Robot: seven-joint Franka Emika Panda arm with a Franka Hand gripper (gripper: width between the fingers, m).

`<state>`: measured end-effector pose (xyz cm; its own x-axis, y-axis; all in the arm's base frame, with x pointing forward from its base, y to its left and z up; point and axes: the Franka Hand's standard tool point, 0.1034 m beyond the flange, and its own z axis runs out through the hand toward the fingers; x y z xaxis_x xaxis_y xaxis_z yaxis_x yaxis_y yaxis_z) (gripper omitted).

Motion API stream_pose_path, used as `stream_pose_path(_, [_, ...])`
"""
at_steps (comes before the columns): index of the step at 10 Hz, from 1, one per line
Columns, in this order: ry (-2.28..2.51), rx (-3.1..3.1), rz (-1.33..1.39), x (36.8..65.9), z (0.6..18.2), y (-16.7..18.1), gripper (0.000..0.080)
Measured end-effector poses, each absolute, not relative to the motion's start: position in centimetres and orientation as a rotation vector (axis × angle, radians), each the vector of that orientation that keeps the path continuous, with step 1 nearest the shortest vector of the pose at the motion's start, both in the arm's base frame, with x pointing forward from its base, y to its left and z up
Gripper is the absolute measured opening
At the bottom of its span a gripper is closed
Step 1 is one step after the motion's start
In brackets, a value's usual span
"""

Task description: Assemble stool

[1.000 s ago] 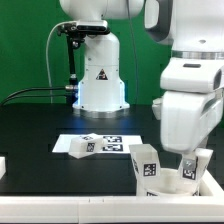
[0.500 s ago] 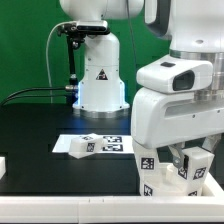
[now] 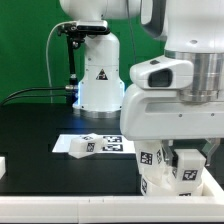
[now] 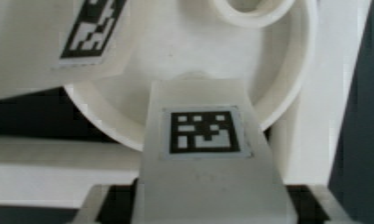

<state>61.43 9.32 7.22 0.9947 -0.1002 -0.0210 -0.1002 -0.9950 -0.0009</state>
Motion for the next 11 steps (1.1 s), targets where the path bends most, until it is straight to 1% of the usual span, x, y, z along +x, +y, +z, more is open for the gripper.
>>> stream_pose_path(2, [0.543,-3.103,0.035,61.4,7.1,8.3,0.0333])
stream_pose_path(4, [0.828,-3.038,0.034,61.4,7.1,7.5,0.0333])
stream_pose_path(8, [1.286,-2.879,0.011,61.4,7.1,6.3,0.0333])
stream_pose_path(10, [1.365,-2.850,0.011,61.3,7.1,6.1,0.0334])
stream_pose_path(11, [1.354,-2.855,0.012,61.3,7.0,6.1,0.0435])
